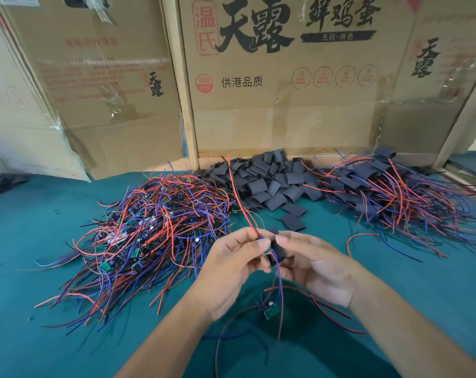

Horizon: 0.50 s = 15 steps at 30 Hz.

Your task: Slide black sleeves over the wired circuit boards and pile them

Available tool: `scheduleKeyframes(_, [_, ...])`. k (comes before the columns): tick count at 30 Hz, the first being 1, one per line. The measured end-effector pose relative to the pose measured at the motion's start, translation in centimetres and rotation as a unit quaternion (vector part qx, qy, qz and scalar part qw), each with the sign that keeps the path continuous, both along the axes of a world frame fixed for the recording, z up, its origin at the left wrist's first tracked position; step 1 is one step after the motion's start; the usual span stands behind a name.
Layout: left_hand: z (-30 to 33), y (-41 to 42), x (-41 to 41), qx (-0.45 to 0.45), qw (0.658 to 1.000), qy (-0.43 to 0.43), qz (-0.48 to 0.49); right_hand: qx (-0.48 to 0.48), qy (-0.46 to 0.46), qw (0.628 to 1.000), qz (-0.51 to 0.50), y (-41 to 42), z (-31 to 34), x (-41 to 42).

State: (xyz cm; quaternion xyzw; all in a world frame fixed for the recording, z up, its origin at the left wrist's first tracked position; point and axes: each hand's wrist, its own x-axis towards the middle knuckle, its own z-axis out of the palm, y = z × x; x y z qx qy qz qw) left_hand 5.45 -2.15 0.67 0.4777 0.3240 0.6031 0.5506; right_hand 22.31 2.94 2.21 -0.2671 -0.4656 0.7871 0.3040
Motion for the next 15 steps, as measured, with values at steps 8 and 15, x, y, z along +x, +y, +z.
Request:
scheduleKeyframes(8, [-0.1,-0.2,0.4,-0.044,0.999,0.017,-0.021,0.006,0.137,0.975,-0.175,2.0,1.2,1.8])
scheduleKeyframes(15, [0.8,0.1,0.1,-0.053,0.990,-0.125,0.027,0.295,-0.141,0.938,-0.117,1.9,0.5,3.7])
